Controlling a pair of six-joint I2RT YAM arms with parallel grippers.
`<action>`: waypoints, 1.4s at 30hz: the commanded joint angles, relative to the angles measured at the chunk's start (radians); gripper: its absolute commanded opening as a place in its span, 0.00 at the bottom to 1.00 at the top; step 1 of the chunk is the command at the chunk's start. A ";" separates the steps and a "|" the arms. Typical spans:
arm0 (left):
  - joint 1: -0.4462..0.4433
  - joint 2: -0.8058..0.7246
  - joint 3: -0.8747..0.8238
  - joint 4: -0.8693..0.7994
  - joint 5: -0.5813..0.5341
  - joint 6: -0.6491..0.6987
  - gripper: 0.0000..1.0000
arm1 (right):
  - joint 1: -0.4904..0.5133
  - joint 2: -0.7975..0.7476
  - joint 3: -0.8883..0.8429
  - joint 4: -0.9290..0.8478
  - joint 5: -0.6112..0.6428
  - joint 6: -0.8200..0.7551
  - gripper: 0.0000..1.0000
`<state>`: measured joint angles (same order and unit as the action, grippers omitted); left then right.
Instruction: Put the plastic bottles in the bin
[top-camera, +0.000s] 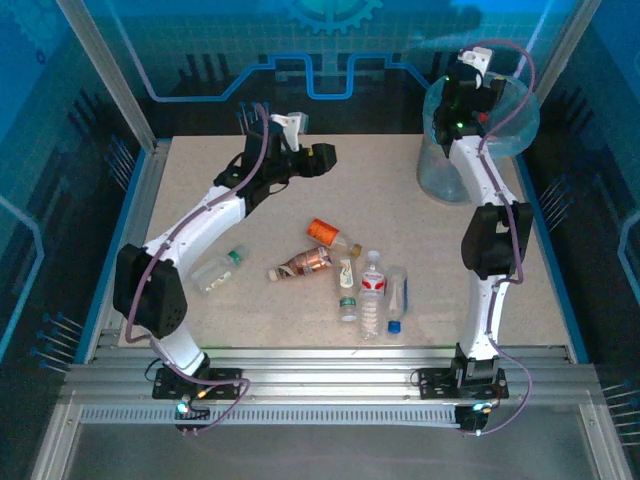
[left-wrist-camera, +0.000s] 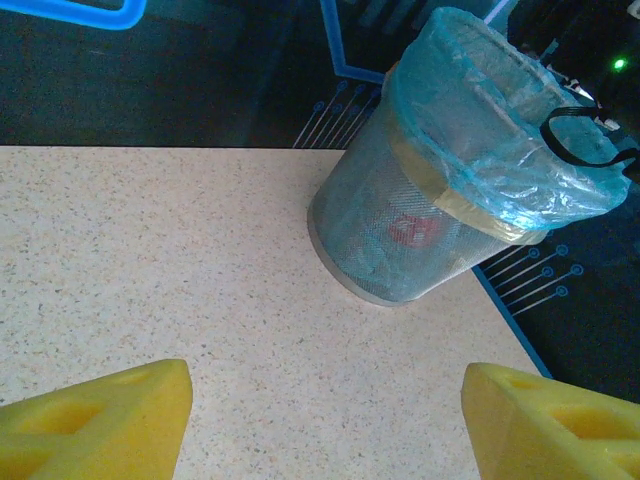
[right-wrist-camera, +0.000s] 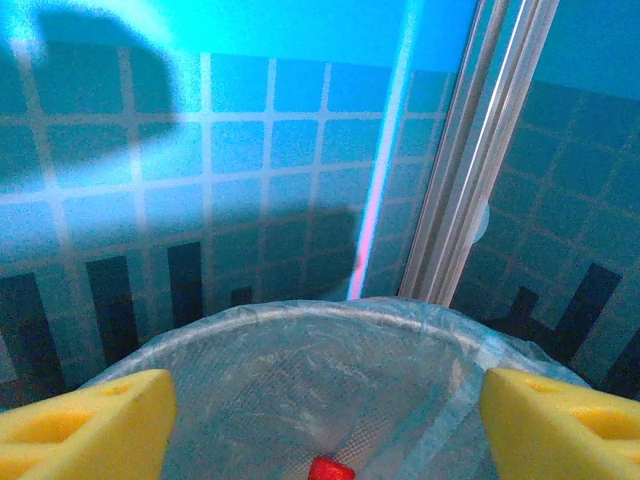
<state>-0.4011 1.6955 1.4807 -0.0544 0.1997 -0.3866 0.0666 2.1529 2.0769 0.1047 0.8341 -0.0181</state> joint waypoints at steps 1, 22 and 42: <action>0.015 -0.025 -0.026 0.003 0.015 0.009 0.73 | 0.017 -0.055 0.001 -0.021 -0.004 0.038 0.79; 0.042 -0.308 -0.130 -0.183 -0.055 0.047 0.73 | 0.231 -0.538 -0.257 -0.375 -0.773 0.171 0.77; 0.050 -0.726 -0.542 -0.554 -0.300 0.012 0.75 | 0.568 -0.549 -0.752 -0.676 -0.826 0.452 0.68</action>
<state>-0.3607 0.9913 0.9627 -0.5758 -0.0570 -0.3416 0.6403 1.5581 1.2591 -0.4526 -0.0589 0.3363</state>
